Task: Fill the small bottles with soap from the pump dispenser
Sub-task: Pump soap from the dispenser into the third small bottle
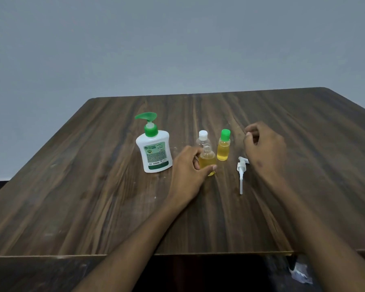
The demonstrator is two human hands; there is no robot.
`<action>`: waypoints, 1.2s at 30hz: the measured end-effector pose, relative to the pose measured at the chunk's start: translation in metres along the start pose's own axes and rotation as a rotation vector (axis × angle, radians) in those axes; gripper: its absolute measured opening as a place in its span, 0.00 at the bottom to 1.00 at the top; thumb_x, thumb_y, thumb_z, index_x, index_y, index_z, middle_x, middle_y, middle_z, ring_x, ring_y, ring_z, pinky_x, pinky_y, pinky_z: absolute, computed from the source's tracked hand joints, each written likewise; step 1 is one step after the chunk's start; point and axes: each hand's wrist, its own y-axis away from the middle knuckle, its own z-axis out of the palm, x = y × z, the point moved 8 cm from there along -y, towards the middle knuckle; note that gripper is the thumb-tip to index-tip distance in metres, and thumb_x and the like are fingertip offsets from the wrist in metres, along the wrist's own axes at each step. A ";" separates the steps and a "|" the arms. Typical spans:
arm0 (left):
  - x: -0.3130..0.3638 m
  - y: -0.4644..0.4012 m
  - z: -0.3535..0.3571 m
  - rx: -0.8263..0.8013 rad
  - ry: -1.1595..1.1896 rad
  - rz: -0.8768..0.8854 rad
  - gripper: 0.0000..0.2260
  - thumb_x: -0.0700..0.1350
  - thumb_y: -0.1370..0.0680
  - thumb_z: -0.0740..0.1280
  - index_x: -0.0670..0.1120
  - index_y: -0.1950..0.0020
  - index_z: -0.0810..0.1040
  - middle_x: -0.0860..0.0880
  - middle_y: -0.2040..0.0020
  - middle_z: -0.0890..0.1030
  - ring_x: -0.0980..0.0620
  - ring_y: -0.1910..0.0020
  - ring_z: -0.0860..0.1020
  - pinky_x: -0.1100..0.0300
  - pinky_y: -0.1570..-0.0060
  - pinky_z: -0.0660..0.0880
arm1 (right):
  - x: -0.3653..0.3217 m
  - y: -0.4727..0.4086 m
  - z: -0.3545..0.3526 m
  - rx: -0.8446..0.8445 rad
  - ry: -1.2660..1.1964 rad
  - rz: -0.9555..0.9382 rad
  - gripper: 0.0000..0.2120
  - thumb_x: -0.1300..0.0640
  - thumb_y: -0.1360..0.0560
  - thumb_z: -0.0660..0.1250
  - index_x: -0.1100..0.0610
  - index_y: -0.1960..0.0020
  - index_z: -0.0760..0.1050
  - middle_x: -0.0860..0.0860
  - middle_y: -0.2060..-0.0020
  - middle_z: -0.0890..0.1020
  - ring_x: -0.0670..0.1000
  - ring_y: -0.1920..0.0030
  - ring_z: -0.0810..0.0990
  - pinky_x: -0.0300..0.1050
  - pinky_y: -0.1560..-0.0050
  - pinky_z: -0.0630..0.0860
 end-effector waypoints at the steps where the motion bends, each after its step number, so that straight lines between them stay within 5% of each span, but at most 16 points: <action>1: -0.002 -0.003 0.003 -0.009 -0.011 -0.002 0.15 0.46 0.31 0.84 0.49 0.49 0.81 0.48 0.58 0.78 0.52 0.62 0.75 0.63 0.61 0.72 | 0.002 0.002 0.001 -0.007 -0.007 0.003 0.07 0.60 0.23 0.64 0.54 0.49 0.81 0.48 0.57 0.85 0.51 0.57 0.82 0.47 0.54 0.77; 13: -0.001 -0.018 0.013 0.002 -0.108 0.076 0.18 0.45 0.31 0.84 0.51 0.47 0.80 0.50 0.57 0.77 0.54 0.64 0.75 0.56 0.60 0.76 | 0.007 -0.005 0.011 -0.072 -0.038 -0.001 0.08 0.61 0.23 0.66 0.55 0.48 0.82 0.48 0.55 0.85 0.49 0.55 0.82 0.51 0.51 0.80; 18: 0.000 -0.017 0.012 0.009 -0.105 0.088 0.18 0.44 0.32 0.84 0.48 0.48 0.80 0.50 0.57 0.78 0.53 0.64 0.76 0.52 0.58 0.77 | 0.022 0.000 0.023 -0.242 0.047 0.025 0.06 0.60 0.24 0.68 0.56 0.49 0.82 0.49 0.56 0.84 0.52 0.54 0.81 0.49 0.52 0.77; 26: -0.001 -0.010 0.005 0.058 -0.079 0.064 0.19 0.46 0.32 0.84 0.48 0.45 0.82 0.54 0.55 0.77 0.59 0.64 0.75 0.70 0.58 0.69 | 0.022 0.030 0.027 -0.376 0.237 0.103 0.14 0.44 0.24 0.71 0.52 0.52 0.72 0.49 0.60 0.79 0.53 0.60 0.76 0.46 0.66 0.66; 33: -0.001 -0.007 0.001 0.058 -0.045 0.042 0.18 0.46 0.31 0.83 0.48 0.45 0.83 0.53 0.53 0.79 0.59 0.63 0.76 0.71 0.57 0.69 | 0.019 0.032 0.015 -0.394 0.273 0.156 0.14 0.48 0.23 0.72 0.55 0.48 0.71 0.57 0.53 0.84 0.63 0.51 0.81 0.49 0.59 0.68; 36: 0.000 -0.007 0.000 0.067 -0.050 0.044 0.17 0.46 0.30 0.83 0.47 0.45 0.82 0.53 0.51 0.79 0.56 0.64 0.77 0.70 0.58 0.71 | 0.007 0.007 -0.022 -0.268 0.118 0.144 0.14 0.47 0.25 0.75 0.52 0.45 0.76 0.49 0.58 0.84 0.57 0.53 0.83 0.47 0.57 0.69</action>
